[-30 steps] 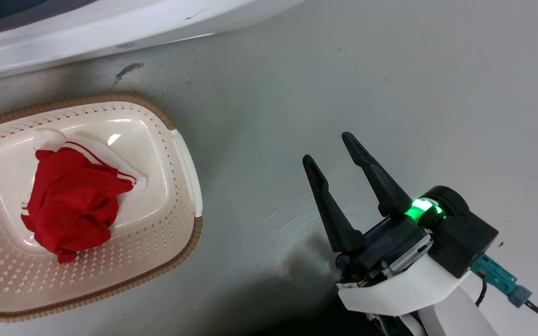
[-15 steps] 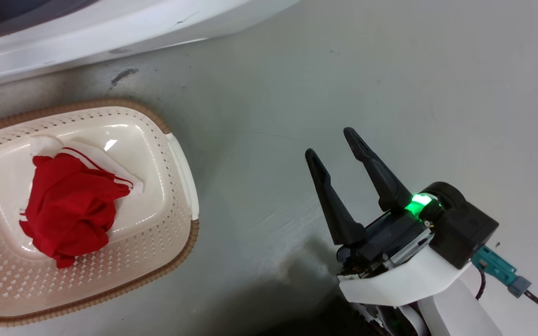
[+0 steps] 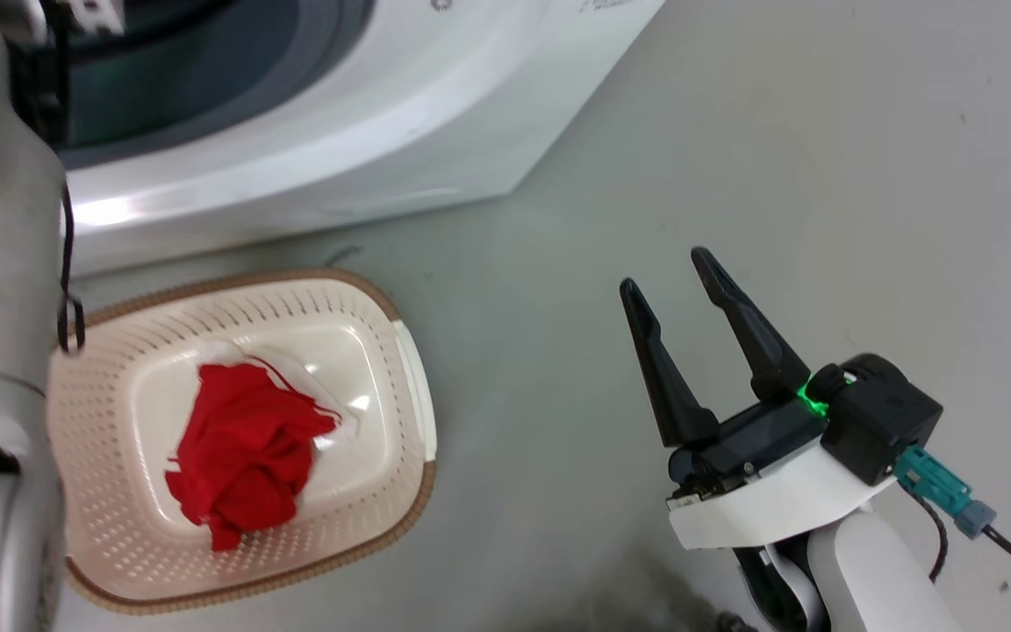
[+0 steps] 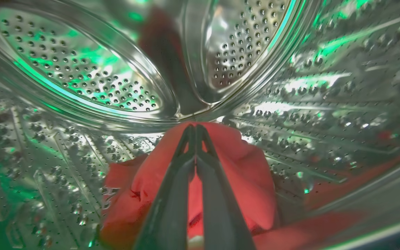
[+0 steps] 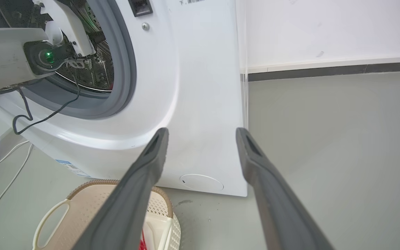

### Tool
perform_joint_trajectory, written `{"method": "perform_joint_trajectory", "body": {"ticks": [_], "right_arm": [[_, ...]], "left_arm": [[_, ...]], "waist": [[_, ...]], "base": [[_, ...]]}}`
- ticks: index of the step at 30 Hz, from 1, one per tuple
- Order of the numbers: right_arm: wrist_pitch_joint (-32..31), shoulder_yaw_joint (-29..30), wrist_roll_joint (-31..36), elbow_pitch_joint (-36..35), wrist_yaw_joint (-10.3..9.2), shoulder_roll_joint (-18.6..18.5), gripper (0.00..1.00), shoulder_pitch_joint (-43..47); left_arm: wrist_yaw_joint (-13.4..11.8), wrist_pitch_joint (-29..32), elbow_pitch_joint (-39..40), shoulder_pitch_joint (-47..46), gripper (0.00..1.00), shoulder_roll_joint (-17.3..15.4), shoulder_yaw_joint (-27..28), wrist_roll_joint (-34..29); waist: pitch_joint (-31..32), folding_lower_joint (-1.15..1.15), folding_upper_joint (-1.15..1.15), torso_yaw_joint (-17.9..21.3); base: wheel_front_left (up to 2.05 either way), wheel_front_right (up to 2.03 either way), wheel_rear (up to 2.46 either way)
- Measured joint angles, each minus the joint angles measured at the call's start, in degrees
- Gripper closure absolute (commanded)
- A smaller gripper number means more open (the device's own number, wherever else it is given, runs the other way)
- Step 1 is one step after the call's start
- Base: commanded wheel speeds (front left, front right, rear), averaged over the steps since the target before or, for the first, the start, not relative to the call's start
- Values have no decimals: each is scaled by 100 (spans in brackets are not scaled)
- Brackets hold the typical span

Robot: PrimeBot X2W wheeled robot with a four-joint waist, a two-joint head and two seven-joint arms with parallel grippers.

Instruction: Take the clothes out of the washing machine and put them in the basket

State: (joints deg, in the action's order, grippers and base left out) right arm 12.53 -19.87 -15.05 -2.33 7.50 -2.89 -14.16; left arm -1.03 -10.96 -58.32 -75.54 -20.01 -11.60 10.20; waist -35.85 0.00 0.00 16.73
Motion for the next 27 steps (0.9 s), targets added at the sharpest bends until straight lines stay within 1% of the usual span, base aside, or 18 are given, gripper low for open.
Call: {"method": "perform_joint_trajectory", "body": {"ticks": [1,2,8,16,20,25,27], "right_arm": [[-4,29,12,29,0,2,0,51],[-86,131,71,80,0,1,0,204],[-266,263,190,113,0,1,0,583],[-520,367,245,8,0,1,0,1047],[-631,367,254,-65,0,2,0,1250],[-761,424,266,-165,0,2,0,1523],[-808,450,266,-204,0,2,0,1607]], "left_arm": [[0,-101,-26,159,100,40,60,90],[1,-288,-31,704,100,162,145,249],[59,-391,299,1789,100,348,399,577],[193,-394,1295,3233,100,654,500,677],[303,-396,1761,3794,100,712,491,709],[307,-402,2529,4518,100,820,471,769],[234,-387,2985,4786,100,828,483,773]], "waist": [[128,0,0,-25],[518,0,0,-102],[1322,-1,0,-272],[2316,-2,0,-548],[2772,-2,0,-696],[3298,-2,0,-853],[3476,-2,0,-911]], "base": [[0,0,0],[0,0,0],[0,0,0],[0,0,0],[0,0,0],[0,0,0],[0,0,0]]}}
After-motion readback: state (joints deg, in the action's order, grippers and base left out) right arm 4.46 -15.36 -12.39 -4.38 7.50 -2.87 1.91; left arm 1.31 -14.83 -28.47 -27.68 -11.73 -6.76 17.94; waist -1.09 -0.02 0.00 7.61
